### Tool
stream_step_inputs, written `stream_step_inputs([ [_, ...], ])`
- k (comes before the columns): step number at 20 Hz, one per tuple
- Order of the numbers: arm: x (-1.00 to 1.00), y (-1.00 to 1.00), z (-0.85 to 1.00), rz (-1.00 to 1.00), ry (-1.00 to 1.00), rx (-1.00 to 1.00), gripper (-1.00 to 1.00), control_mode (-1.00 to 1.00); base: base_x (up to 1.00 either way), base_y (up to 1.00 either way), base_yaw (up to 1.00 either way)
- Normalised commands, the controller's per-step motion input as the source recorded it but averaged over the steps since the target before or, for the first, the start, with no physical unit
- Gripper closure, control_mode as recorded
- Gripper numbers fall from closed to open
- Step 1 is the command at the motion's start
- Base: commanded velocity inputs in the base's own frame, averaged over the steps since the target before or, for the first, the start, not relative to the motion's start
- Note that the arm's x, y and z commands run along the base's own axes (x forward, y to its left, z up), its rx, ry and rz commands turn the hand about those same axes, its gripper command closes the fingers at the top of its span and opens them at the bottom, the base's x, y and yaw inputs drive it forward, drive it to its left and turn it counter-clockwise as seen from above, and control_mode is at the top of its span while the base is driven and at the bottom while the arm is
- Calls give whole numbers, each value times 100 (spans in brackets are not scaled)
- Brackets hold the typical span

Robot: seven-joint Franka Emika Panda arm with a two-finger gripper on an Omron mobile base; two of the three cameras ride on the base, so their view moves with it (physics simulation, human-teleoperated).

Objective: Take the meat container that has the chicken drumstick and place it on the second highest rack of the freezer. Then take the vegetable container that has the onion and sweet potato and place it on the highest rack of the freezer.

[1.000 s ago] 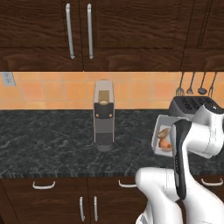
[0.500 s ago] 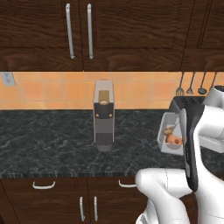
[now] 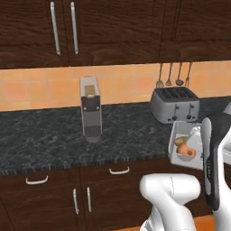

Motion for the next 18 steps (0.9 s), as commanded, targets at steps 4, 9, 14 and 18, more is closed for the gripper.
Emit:
stream_step_inputs([
  [4,0,0,0,0,0,0,100,100,-54,0,-63],
  [9,0,0,0,0,0,0,100,100,-21,-9,-69],
  [14,0,0,0,0,0,0,100,100,0,-32,-76],
  [18,0,0,0,0,0,0,100,100,0,-46,-77],
])
